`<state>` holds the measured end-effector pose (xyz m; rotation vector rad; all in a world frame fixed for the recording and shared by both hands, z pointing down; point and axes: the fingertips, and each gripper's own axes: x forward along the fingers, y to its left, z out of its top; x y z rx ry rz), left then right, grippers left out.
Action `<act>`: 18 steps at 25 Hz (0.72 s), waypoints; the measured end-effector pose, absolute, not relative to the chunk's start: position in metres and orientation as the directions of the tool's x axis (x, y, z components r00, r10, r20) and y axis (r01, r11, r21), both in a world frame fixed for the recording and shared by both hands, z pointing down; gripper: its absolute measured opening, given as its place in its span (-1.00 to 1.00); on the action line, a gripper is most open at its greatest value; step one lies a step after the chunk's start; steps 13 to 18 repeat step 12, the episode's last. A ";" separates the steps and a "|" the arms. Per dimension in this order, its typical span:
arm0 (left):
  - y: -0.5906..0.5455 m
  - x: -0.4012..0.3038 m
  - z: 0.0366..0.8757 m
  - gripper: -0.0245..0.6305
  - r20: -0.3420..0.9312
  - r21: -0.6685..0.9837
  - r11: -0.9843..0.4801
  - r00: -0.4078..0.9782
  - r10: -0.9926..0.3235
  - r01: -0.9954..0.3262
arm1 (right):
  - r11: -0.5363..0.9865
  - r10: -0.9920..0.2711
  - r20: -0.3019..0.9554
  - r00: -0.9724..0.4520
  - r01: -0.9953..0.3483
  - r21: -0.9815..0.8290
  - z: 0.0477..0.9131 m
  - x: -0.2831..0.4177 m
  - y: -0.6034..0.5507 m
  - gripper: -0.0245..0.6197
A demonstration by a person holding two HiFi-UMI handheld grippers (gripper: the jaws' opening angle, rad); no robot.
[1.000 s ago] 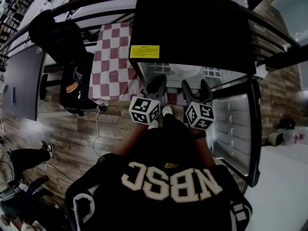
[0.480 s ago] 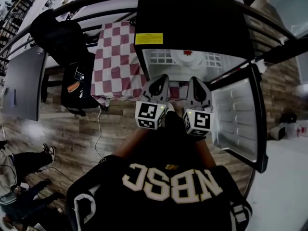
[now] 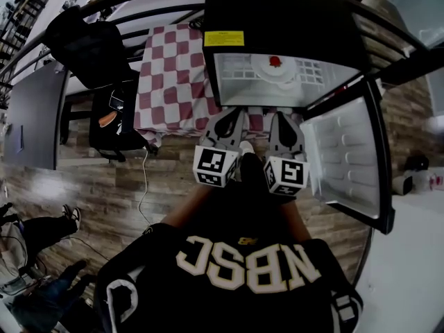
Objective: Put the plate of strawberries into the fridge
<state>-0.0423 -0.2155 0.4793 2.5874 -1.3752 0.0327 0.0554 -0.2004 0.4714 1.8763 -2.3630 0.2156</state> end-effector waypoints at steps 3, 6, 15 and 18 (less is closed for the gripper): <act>-0.210 -0.051 0.480 -0.87 0.115 0.183 -0.531 0.554 -0.824 -0.827 | 0.227 -0.955 0.187 -0.231 -0.973 -0.042 0.474 0.050 -0.194 -0.86; -0.204 -0.060 0.479 -0.87 0.109 0.187 -0.521 0.545 -0.831 -0.833 | 0.226 -0.956 0.184 -0.231 -0.973 -0.044 0.474 0.045 -0.188 -0.86; -0.193 -0.074 0.476 -0.87 0.087 0.167 -0.520 0.538 -0.838 -0.837 | 0.245 -0.950 0.189 -0.247 -0.969 -0.032 0.477 0.030 -0.174 -0.86; -0.193 -0.074 0.476 -0.87 0.087 0.167 -0.520 0.538 -0.838 -0.837 | 0.245 -0.950 0.189 -0.247 -0.969 -0.032 0.477 0.030 -0.174 -0.86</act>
